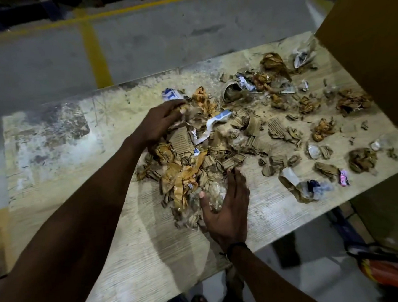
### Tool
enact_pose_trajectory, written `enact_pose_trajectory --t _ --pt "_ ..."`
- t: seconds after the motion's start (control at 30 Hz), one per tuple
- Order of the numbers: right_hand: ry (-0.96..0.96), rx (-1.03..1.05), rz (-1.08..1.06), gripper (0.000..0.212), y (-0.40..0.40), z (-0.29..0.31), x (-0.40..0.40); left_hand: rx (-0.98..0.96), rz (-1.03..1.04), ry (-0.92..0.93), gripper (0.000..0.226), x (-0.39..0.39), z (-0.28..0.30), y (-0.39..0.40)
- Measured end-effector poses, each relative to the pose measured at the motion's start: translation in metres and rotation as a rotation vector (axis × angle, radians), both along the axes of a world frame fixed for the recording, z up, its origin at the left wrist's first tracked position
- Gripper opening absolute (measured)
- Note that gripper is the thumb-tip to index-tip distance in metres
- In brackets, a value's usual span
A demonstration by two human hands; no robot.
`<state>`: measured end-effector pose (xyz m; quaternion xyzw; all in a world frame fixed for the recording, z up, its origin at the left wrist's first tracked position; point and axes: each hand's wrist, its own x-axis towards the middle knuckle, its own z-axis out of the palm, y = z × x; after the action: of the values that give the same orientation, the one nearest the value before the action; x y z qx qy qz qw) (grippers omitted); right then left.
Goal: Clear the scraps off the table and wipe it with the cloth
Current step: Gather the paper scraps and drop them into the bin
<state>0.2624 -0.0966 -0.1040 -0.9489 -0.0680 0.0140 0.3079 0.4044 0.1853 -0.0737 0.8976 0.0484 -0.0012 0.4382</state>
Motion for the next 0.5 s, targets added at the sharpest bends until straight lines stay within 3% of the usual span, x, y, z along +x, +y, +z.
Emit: enact_pose_trajectory --t 0.17,0.23,0.5 --pt "0.000 0.018 0.001 0.094 -0.001 0.001 -0.002 -0.053 0.223 -0.173 0.039 -0.036 0.010 0.015" --pt "0.011 0.003 0.007 0.094 -0.001 0.002 -0.001 -0.074 0.291 -0.142 0.042 -0.059 0.007 0.019" --pt "-0.013 -0.043 0.052 0.075 0.000 -0.004 -0.002 0.128 0.242 -0.065 0.052 -0.081 -0.036 -0.058"
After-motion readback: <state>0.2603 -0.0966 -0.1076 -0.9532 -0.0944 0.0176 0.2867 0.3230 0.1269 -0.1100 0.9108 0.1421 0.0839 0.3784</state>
